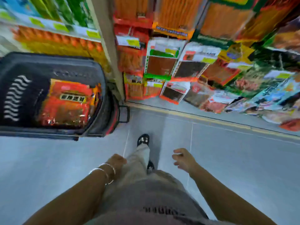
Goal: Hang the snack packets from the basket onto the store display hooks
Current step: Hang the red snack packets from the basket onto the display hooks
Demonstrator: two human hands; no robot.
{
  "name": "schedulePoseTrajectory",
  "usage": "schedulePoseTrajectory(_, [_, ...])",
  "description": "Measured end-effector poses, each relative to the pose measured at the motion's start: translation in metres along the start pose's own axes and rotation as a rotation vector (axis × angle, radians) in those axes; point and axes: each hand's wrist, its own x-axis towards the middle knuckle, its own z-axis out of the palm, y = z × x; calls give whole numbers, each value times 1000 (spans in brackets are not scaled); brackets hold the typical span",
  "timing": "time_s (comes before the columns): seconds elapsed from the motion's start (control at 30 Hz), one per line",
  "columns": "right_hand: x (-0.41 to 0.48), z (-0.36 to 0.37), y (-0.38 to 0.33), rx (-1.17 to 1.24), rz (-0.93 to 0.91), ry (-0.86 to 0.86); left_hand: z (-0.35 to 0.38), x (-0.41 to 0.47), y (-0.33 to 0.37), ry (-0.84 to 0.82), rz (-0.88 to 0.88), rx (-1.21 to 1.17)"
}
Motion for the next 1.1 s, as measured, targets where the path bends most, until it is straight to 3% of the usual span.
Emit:
schedulePoseTrajectory(0.1, [-7, 32, 46, -298, 50, -140, 9, -32, -61, 28, -57, 60])
schedulePoseTrajectory(0.17, [-11, 46, 55, -535, -40, -172, 4, -45, -91, 84, -63, -84])
schedulePoseTrajectory(0.33, [-10, 78, 24, -621, -86, -257, -24, -51, -143, 230, -219, -556])
schedulePoseTrajectory(0.47, [3, 121, -14, -726, -85, -282, -50, -51, -189, 258, -334, -547])
schedulePoseTrajectory(0.6, [6, 189, -59, -648, -54, -289, -106, -51, -228, 249, -386, -480])
schedulePoseTrajectory(0.7, [1, 245, -93, -510, -52, -260, -170, -41, -246, 268, -347, -719])
schedulePoseTrajectory(0.8, [-9, 295, -128, -399, -119, -254, -238, -30, -253, 359, -273, -721])
schedulePoseTrajectory(0.93, [-23, 345, -181, -249, -235, -291, -310, -14, -235, 416, -131, -666])
schedulePoseTrajectory(1.1, [-9, 373, -252, -135, -264, -331, -370, 12, -183, 353, 75, -657])
